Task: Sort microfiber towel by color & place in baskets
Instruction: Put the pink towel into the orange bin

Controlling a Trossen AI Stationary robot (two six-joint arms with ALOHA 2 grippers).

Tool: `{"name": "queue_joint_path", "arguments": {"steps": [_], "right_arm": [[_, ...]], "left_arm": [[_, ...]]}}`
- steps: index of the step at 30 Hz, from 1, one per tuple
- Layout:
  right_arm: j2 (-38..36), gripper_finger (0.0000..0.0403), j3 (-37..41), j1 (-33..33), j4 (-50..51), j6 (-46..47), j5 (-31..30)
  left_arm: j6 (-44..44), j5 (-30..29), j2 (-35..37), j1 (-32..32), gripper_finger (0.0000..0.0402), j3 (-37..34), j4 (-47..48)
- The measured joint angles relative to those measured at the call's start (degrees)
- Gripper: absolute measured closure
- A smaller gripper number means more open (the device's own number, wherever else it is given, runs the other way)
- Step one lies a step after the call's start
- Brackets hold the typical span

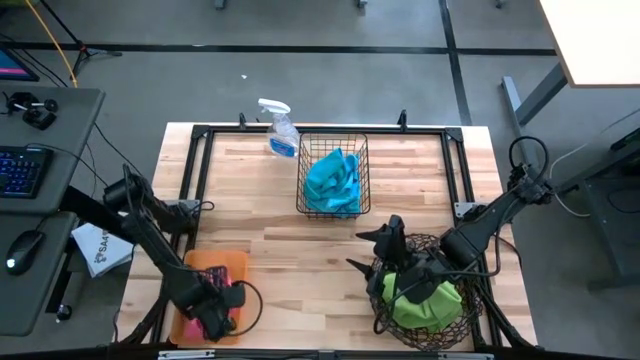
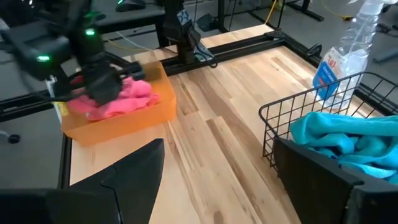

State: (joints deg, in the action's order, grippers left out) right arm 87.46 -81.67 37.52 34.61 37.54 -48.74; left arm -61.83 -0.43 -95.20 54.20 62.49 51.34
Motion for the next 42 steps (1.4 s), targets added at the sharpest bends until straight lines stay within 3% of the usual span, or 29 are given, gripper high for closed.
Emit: {"name": "queue_joint_path", "arguments": {"steps": [4, 10, 19, 27, 36, 42], "right_arm": [[0.0, 0.0105, 0.0, 0.0, 0.26, 0.02, 1.37], [0.02, 0.0105, 0.0, 0.0, 1.73, 1.6, 1.83], [0.02, 0.0105, 0.0, -0.02, 3.52, 3.02, 1.81], [0.02, 0.0105, 0.0, -0.02, 3.52, 2.99, 1.21], [0.02, 0.0105, 0.0, -1.15, 3.55, 2.97, 1.02], [0.02, 0.0105, 0.0, -1.55, 3.8, 2.96, 2.23]], "left_arm": [[1.98, 3.24, 2.87, -1.86, 0.04, -5.32, -0.54], [2.54, 3.43, 7.28, -3.73, 0.0385, -8.49, -2.82], [5.14, 15.08, 12.07, -6.57, 0.0282, -8.47, -2.99], [3.9, 16.77, 19.81, -10.17, 0.0203, -8.45, -1.96], [3.6, 17.03, 24.86, -13.62, 0.0188, -8.36, 0.72], [4.2, 27.83, 24.38, -13.78, 0.0188, -8.39, 4.17]]}}
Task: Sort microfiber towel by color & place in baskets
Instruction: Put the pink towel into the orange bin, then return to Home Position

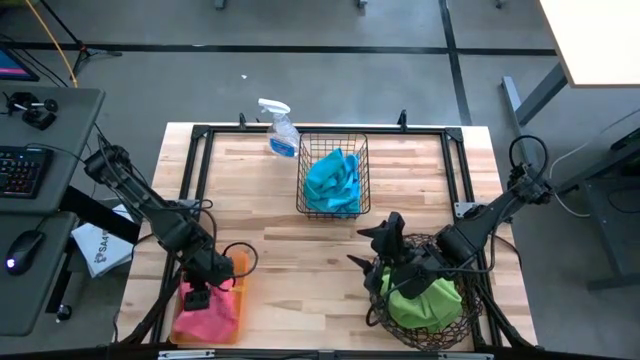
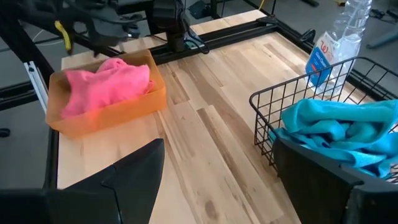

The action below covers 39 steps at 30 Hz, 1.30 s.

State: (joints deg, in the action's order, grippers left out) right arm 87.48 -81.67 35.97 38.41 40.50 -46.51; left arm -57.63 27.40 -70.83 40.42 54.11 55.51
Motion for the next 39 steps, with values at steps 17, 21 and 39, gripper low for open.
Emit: {"name": "queue_joint_path", "arguments": {"steps": [17, 21, 39], "right_arm": [[0.0, 0.0105, 0.0, -2.79, -0.32, -0.45, -1.06], [-0.18, 0.0112, 0.0, -7.17, -2.42, -2.95, 2.78], [-16.02, 0.0399, 0.0, -15.65, 18.63, 3.43, 15.57]], "left_arm": [[11.87, -34.6, 12.22, -11.32, 0.0194, 4.68, -3.74], [22.59, -45.63, 20.31, -18.92, 0.0225, 3.36, -9.27], [29.29, -48.73, 57.21, -28.15, 0.0398, -46.76, -65.28]]}}
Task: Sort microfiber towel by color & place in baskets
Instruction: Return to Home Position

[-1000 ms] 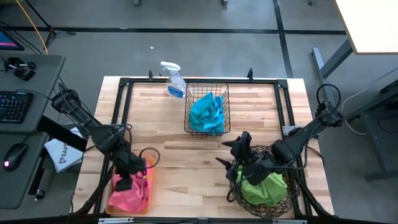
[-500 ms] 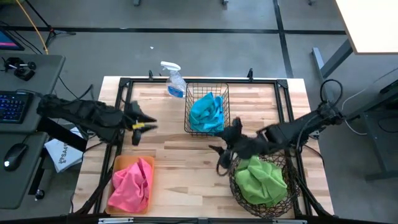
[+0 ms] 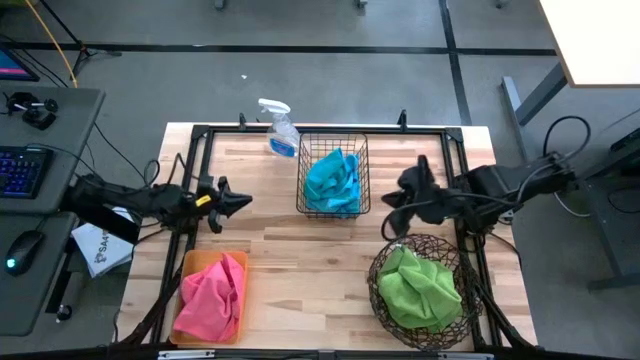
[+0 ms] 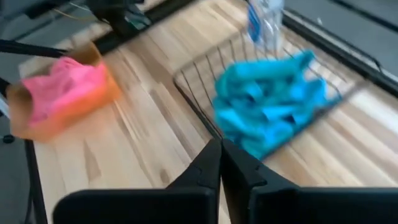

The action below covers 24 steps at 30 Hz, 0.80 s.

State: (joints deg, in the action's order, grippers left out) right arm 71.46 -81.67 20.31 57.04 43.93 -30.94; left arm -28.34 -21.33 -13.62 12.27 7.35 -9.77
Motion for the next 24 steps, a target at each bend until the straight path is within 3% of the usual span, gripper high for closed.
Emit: {"name": "queue_joint_path", "arguments": {"steps": [6, 9, 15, 19, 24], "right_arm": [[-3.17, 0.0401, 0.0, 2.5, 10.53, 10.41, 0.11], [-4.6, 0.0401, 0.0, 4.48, 12.79, 15.17, -0.66], [-6.34, 0.0402, 0.13, 8.65, 13.1, 19.21, -5.63], [-8.39, 0.0402, 5.84, 8.51, 5.78, 19.21, -6.06], [-14.07, 0.0402, 21.5, 4.96, -16.28, 14.68, -2.53]], "left_arm": [[2.39, -0.86, 7.42, -0.02, 0.0401, -6.64, -0.08], [3.13, -1.95, 10.06, -0.67, 0.0401, -6.69, 5.95], [3.86, -1.61, 11.71, -2.97, 0.0401, -6.62, 6.22], [1.81, -1.27, 11.57, -3.0, 0.0401, -6.62, 6.22], [1.56, 0.31, 11.55, -2.95, 0.0401, -6.62, 6.35]]}}
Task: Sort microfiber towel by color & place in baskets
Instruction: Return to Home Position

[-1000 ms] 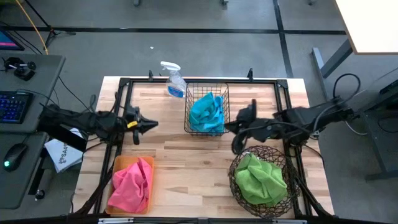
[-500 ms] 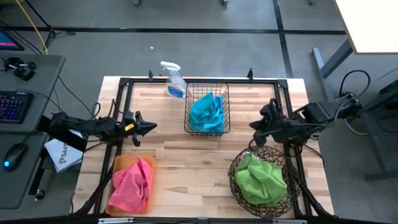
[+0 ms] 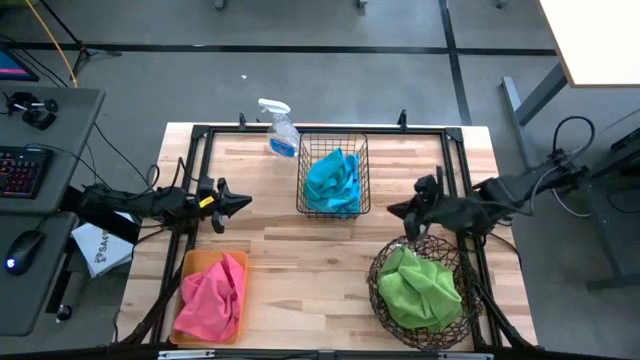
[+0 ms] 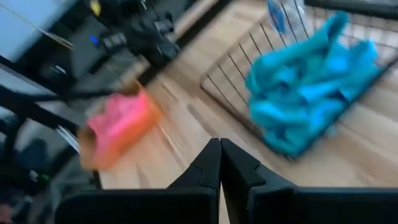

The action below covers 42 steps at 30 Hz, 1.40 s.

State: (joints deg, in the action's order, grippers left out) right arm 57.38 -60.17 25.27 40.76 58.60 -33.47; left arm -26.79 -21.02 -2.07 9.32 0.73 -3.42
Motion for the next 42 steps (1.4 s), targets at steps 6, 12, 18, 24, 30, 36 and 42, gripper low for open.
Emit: {"name": "queue_joint_path", "arguments": {"steps": [6, 12, 18, 24, 30, 36, 42], "right_arm": [[-8.41, 0.0403, 14.62, -15.42, -24.26, -15.79, 9.86], [-15.41, 0.0403, 23.11, -33.04, -34.12, -24.19, 26.05], [-21.74, 0.0403, 27.44, -38.48, -33.75, -30.25, 37.0], [-30.49, 0.0403, 35.3, -36.89, -33.91, -31.54, 39.22], [-41.53, 0.0403, 42.87, -33.34, -39.55, -28.83, 40.19], [-48.27, 0.0403, 48.43, -30.25, -43.67, -28.96, 39.99], [-51.92, 0.0403, 54.96, -27.43, -50.44, -28.63, 36.68]], "left_arm": [[-0.01, 0.0, 0.0, 0.0, 0.0401, 0.0, 0.02], [-0.02, 0.0, 0.0, 0.02, 0.0401, 0.0, 0.02], [-0.02, 0.0, 0.0, 0.02, 0.0401, 0.0, 0.02], [-0.02, 0.0, 0.0, 0.02, 0.0401, 0.0, 0.02], [-0.02, 0.02, 0.0, 0.02, 0.0401, 0.0, 0.02], [-0.02, 0.02, -0.01, 0.04, 0.0401, 0.0, 0.02], [-0.02, 0.01, 0.0, 0.04, 0.0401, 0.0, 0.02]]}}
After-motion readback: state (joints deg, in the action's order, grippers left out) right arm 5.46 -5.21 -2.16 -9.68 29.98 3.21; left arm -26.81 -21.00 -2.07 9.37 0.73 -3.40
